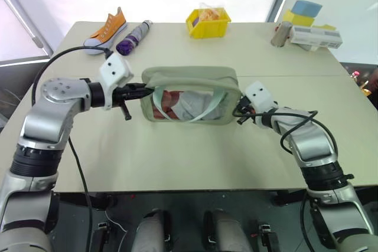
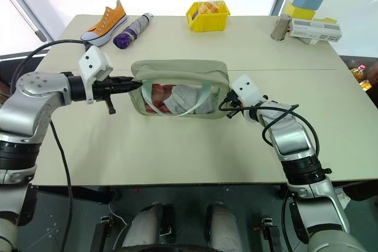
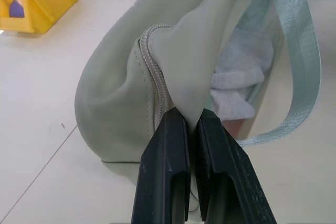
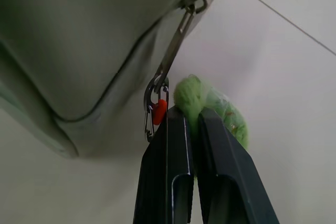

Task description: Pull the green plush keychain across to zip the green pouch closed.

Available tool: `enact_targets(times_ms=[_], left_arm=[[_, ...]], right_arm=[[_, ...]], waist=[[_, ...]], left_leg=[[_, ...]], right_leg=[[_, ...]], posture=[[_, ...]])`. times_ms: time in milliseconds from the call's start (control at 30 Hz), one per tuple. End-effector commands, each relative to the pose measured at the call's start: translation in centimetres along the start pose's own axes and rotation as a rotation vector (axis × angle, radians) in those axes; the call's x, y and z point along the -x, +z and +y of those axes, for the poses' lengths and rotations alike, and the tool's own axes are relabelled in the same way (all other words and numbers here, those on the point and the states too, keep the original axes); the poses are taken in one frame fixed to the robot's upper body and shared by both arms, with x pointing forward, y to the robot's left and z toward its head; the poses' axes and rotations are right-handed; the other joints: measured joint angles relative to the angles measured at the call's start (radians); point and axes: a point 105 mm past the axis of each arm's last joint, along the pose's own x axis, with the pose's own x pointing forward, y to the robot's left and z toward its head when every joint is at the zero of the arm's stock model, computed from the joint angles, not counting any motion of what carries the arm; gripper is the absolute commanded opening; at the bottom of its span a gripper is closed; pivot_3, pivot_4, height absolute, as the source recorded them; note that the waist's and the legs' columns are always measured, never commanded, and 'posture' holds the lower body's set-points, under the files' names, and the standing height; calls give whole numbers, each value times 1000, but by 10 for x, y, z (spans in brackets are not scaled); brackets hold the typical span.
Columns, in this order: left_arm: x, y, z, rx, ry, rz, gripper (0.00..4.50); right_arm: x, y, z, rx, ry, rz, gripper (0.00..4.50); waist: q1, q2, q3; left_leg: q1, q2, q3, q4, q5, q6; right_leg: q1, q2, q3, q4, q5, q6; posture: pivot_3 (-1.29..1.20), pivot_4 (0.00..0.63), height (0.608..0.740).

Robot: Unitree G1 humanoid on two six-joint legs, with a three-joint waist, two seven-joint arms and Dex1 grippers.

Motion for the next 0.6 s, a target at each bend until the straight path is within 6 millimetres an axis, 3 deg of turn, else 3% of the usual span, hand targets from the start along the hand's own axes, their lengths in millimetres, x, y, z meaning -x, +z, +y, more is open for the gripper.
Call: enact_targets(times_ms=[33, 100, 133, 200, 333, 400, 600], left_arm=[[7, -1, 5, -3, 43, 7, 0], [8, 0, 8, 2, 57, -2, 0], [12, 4, 12, 38, 63, -29, 757], [19, 10, 20, 88, 72, -65, 1529], [44, 19, 44, 159, 121, -60, 3569], [52, 24, 47, 207, 99, -60, 4413], [55, 28, 56, 169, 142, -70, 4413]], right_arm=[[12, 28, -28, 59, -21, -80, 359], [18, 37, -38, 74, -10, -102, 980], [27, 48, -43, 78, 25, -125, 1463], [42, 65, -52, 91, 81, -161, 2445], [91, 109, -43, 111, 347, -250, 4481], [104, 120, -32, 111, 447, -265, 4500], [103, 130, -14, 127, 486, -305, 4500]], waist=[[0, 0, 0], [-1, 0, 0], [0, 0, 0], [0, 1, 0], [-1, 1, 1], [-2, 1, 1], [-1, 0, 1]], left_leg=[[0, 0, 0, 0, 0, 0], [0, 0, 0, 0, 0, 0], [0, 0, 0, 0, 0, 0], [0, 0, 0, -1, 0, 0], [-1, 1, 0, -1, 0, 0], [-1, 1, 0, -1, 0, 0], [1, 1, -1, -1, 0, 1]], right_leg=[[0, 0, 0, 0, 0, 0], [0, 0, 0, 0, 0, 0], [0, 0, 0, 0, 0, 0], [-1, 0, 0, 0, 0, 0], [-2, 0, 0, 0, 0, 0], [-2, 0, 0, 0, 0, 0], [1, 0, 0, -1, 0, 0]], posture=[[0, 150, 740], [0, 150, 740], [0, 150, 740], [0, 150, 740], [0, 150, 740], [0, 150, 740], [0, 150, 740]])
